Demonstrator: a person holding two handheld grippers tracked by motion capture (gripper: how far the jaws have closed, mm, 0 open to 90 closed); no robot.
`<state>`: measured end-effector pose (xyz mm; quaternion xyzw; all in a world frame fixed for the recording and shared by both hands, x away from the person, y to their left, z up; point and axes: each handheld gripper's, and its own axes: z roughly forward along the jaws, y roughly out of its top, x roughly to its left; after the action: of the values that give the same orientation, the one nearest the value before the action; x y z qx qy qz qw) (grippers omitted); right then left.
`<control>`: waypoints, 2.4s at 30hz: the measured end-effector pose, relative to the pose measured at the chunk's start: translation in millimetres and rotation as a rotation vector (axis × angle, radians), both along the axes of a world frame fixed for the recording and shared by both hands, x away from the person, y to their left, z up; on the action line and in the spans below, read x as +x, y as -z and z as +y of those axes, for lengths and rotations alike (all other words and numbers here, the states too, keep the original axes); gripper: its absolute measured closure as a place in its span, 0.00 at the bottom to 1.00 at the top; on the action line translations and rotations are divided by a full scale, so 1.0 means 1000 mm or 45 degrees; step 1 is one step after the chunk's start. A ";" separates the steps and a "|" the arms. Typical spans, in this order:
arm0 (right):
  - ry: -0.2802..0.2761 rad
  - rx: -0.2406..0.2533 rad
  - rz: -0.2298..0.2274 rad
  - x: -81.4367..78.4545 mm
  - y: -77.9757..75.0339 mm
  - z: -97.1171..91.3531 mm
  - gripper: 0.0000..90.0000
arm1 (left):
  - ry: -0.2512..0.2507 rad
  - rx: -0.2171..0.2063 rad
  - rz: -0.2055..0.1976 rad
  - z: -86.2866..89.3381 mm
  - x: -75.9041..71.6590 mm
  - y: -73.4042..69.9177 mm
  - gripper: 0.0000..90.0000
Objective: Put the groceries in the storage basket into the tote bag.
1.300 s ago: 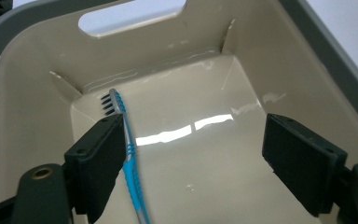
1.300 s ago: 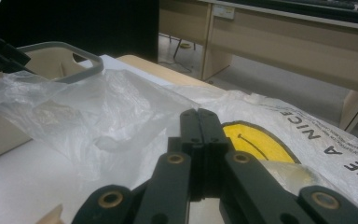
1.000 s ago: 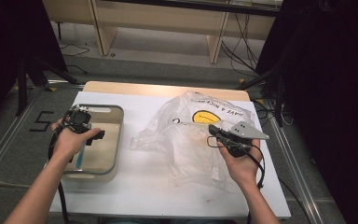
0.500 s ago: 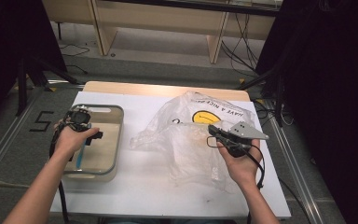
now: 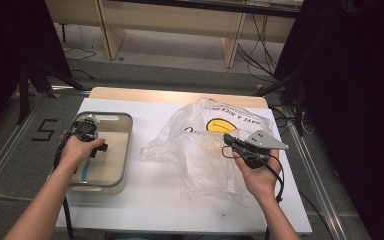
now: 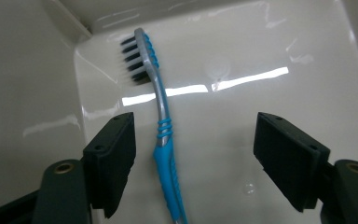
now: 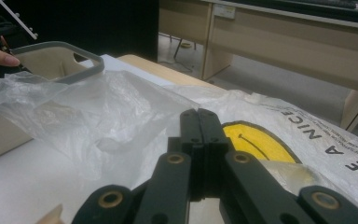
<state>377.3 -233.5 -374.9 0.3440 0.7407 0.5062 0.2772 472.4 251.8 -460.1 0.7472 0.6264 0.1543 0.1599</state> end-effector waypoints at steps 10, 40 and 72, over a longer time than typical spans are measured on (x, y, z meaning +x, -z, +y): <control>-0.002 -0.003 0.001 0.000 0.000 0.001 1.00 | -0.062 0.008 0.071 0.001 0.000 0.002 0.41; -0.004 -0.004 0.004 -0.001 0.000 0.001 1.00 | -0.095 -0.061 0.247 0.014 0.006 -0.003 0.69; -0.006 0.011 -0.002 -0.001 -0.001 -0.001 1.00 | -0.108 -0.037 0.319 0.010 0.014 -0.005 0.89</control>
<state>375.9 -234.7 -373.4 0.3431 0.7391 0.5103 0.2750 486.8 261.7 -455.0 0.7312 0.6745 0.0573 0.0845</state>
